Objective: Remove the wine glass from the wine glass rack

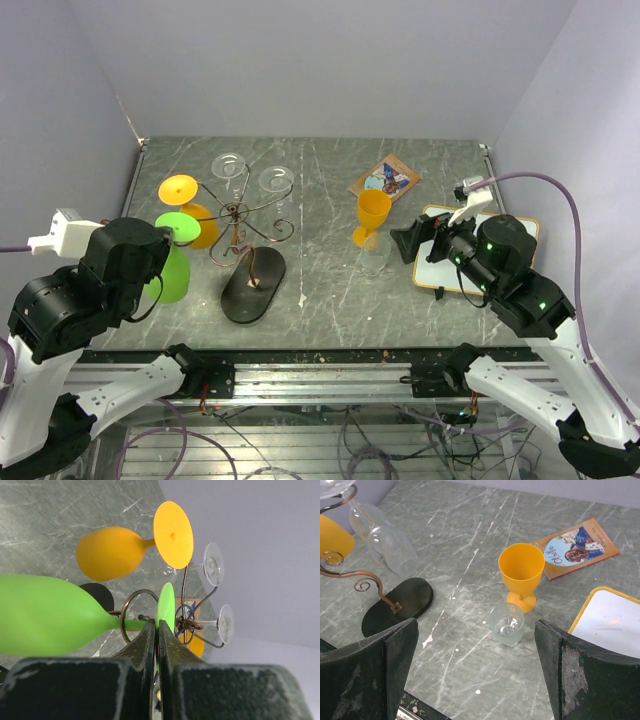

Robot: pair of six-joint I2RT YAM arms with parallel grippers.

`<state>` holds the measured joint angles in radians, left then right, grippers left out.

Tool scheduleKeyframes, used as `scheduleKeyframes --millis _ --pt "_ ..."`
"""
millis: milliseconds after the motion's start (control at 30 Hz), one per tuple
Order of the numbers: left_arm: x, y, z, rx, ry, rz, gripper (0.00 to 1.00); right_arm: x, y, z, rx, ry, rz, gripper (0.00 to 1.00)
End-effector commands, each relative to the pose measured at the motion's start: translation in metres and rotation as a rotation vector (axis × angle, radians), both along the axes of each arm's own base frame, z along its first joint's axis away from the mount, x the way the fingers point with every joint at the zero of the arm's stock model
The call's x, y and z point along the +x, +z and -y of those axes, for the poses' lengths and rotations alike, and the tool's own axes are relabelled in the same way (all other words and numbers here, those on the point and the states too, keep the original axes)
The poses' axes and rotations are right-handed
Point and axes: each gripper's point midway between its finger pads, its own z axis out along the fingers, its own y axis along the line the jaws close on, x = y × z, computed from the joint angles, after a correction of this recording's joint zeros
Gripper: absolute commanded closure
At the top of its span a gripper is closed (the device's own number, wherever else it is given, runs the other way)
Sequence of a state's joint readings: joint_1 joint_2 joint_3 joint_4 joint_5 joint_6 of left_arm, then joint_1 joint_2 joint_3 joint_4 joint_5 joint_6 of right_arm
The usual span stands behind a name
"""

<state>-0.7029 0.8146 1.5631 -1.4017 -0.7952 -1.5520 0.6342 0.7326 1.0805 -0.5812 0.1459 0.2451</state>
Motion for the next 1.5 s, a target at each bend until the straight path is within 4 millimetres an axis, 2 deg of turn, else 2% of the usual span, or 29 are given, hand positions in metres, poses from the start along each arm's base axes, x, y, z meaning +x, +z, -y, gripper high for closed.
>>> scheduleKeyframes --millis 0,300,533,667,733,833,933,1067,1200,1367,1467 --pt "0.004 0.027 -0.018 0.006 0.083 0.108 0.93 -0.003 0.025 0.004 0.030 -0.003 0.064 0.00" --pt "0.012 0.030 -0.018 -0.016 0.119 0.146 0.93 -0.005 0.028 0.007 0.035 -0.007 0.075 0.00" --pt "0.022 0.034 0.009 0.008 -0.006 0.151 0.93 -0.003 0.023 0.007 0.021 -0.014 0.067 0.00" --pt "0.017 0.022 0.010 -0.022 -0.009 0.112 0.93 -0.002 0.024 0.000 0.029 0.018 0.063 0.00" --pt "0.015 0.021 0.010 -0.037 -0.017 0.126 0.93 -0.004 0.027 -0.013 0.044 0.081 0.064 0.00" --pt "0.014 0.019 0.012 -0.056 -0.026 0.124 0.93 -0.013 0.038 -0.045 0.083 0.256 0.062 0.00" --pt "0.015 0.020 0.016 -0.053 -0.045 0.121 0.93 -0.022 0.059 -0.074 0.191 0.396 0.064 0.00" --pt "0.016 0.019 0.020 -0.052 -0.059 0.110 0.93 -0.024 0.076 -0.100 0.393 0.471 0.018 0.00" --pt "0.015 0.012 0.023 -0.072 -0.066 0.098 0.93 -0.013 0.075 -0.126 0.494 0.516 -0.095 0.02" --pt "0.010 0.008 0.022 -0.080 -0.078 0.096 0.93 0.008 0.071 -0.141 0.467 0.500 -0.158 0.03" --pt "0.005 0.003 0.015 -0.077 -0.064 0.084 0.93 0.010 0.070 -0.150 0.470 0.534 -0.176 0.03"
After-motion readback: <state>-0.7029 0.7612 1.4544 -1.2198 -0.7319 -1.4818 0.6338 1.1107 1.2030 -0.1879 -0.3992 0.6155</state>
